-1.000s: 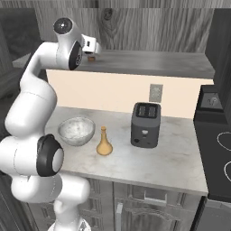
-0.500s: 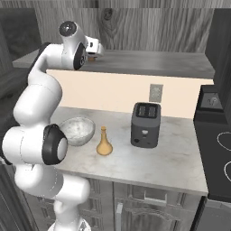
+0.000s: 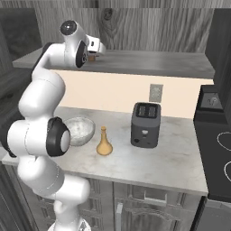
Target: Retrieve the bottle and the shaker from the cabinet and place them next to the mixing bowl on the counter. Then add garlic from the fridge to the mixing bowl.
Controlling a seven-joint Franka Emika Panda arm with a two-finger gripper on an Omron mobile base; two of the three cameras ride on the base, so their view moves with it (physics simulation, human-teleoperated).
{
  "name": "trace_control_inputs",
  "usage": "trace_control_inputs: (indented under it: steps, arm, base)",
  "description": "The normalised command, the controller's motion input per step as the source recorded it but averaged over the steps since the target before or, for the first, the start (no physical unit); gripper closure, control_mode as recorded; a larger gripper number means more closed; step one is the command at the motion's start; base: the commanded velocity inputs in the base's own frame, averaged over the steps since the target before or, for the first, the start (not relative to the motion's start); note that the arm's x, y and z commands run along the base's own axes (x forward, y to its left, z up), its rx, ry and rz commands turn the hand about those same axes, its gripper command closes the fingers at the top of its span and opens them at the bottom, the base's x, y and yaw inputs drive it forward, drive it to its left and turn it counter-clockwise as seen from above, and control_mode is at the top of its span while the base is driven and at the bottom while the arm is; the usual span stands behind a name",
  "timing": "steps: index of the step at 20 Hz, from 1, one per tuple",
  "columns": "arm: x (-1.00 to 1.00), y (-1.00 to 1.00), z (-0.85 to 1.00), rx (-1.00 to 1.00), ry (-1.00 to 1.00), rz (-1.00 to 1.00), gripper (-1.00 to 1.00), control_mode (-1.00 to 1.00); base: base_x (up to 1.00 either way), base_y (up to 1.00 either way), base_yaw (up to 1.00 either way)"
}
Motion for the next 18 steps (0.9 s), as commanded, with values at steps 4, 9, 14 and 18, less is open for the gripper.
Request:
trace_control_inputs:
  steps: [4, 9, 14, 18]
  arm:
    - [0.12, 0.00, -0.08, 0.00, 0.00, -0.05, -1.00, -1.00]
    - [0.00, 0.00, -0.14, 0.00, 0.00, -0.02, -1.00, -1.00]
    - [0.07, 0.00, -0.03, 0.00, 0.00, -0.02, -1.00, -1.00]
    - [0.14, 0.00, 0.00, 0.00, 0.00, 0.00, -1.00, -1.00]
  base:
    - [0.00, 0.00, 0.00]
    - [0.00, 0.00, 0.00]
    - [0.00, 0.00, 0.00]
    - [0.00, 0.00, 0.00]
